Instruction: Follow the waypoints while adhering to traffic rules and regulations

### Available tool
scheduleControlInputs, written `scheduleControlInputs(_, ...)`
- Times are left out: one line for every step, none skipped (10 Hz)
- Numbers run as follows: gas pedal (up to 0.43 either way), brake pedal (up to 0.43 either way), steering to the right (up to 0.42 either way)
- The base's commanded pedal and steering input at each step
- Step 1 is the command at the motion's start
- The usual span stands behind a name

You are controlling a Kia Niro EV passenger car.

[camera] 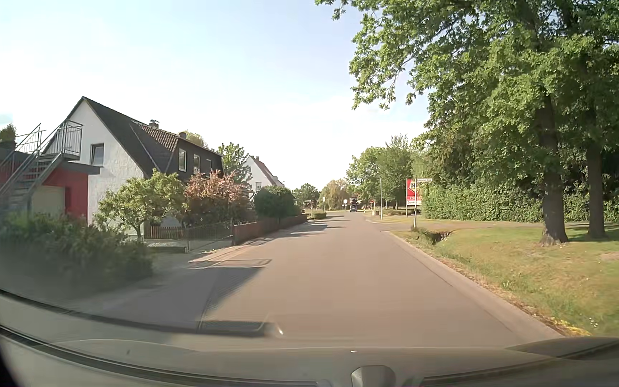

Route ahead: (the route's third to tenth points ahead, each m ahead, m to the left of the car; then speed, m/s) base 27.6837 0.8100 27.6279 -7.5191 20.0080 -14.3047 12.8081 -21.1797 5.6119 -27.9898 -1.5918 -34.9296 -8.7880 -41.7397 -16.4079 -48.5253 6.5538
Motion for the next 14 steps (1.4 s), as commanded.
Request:
scheduleControlInputs(0.067, 0.006, -0.006)
scheduleControlInputs(0.067, 0.006, -0.006)
scheduleControlInputs(0.067, 0.006, -0.006)
scheduleControlInputs(0.067, 0.006, -0.006)
scheduleControlInputs(0.067, 0.006, -0.005)
scheduleControlInputs(0.067, 0.006, -0.005)
scheduleControlInputs(0.067, 0.006, -0.005)
scheduleControlInputs(0.067, 0.006, -0.004)
scheduleControlInputs(0.067, 0.006, -0.003)
scheduleControlInputs(0.067, 0.006, -0.002)
scheduleControlInputs(0.067, 0.006, -0.001)
scheduleControlInputs(0.067, 0.006, 0.000)
scheduleControlInputs(0.067, 0.006, 0.000)
scheduleControlInputs(0.067, 0.006, 0.000)
